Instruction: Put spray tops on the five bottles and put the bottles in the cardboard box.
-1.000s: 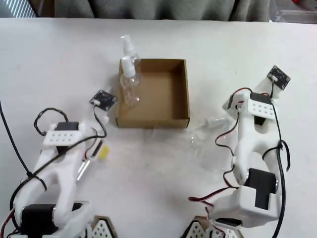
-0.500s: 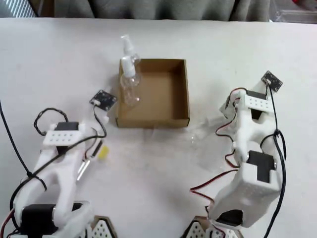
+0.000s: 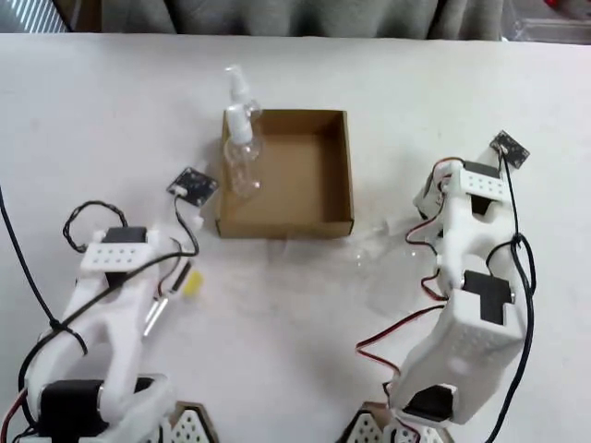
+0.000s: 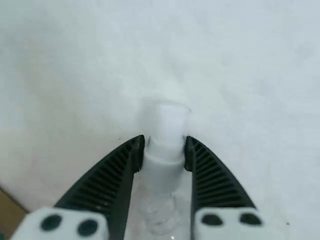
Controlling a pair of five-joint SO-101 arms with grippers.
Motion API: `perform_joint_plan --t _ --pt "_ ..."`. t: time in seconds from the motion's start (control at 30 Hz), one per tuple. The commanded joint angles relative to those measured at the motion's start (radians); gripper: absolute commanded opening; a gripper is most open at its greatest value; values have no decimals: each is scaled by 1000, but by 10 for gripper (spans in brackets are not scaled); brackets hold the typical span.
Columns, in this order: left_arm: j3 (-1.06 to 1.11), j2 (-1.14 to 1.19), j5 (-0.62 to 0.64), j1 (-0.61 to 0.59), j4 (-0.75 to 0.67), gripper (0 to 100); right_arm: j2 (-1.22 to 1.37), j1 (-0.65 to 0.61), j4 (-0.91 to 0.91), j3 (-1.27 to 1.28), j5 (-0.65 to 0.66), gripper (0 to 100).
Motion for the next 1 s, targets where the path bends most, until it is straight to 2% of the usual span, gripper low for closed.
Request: perform_joint_plan --t 0.0,0.1,0.17,0.4,0.5,0.63,0.8,0.97 --pt "2 -41 6 13 -11 21 -10 -16 31 -35 -2 74" --pt "2 -41 6 13 -11 21 -18 -12 28 -37 49 62" --pt "2 -41 6 13 -11 21 -18 -12 31 -58 81 12" --pt "-8 -41 32 12 -11 20 -38 38 87 -150 98 16" --pt "-29 -61 60 12 5 20 -68 73 143 -247 172 16" --pt "-66 -196 61 4 87 20 -128 117 240 -410 284 16" --pt "-175 -458 69 19 249 22 -208 97 366 -585 433 16" --pt "-288 -636 72 62 304 24 -300 76 384 -660 516 16"
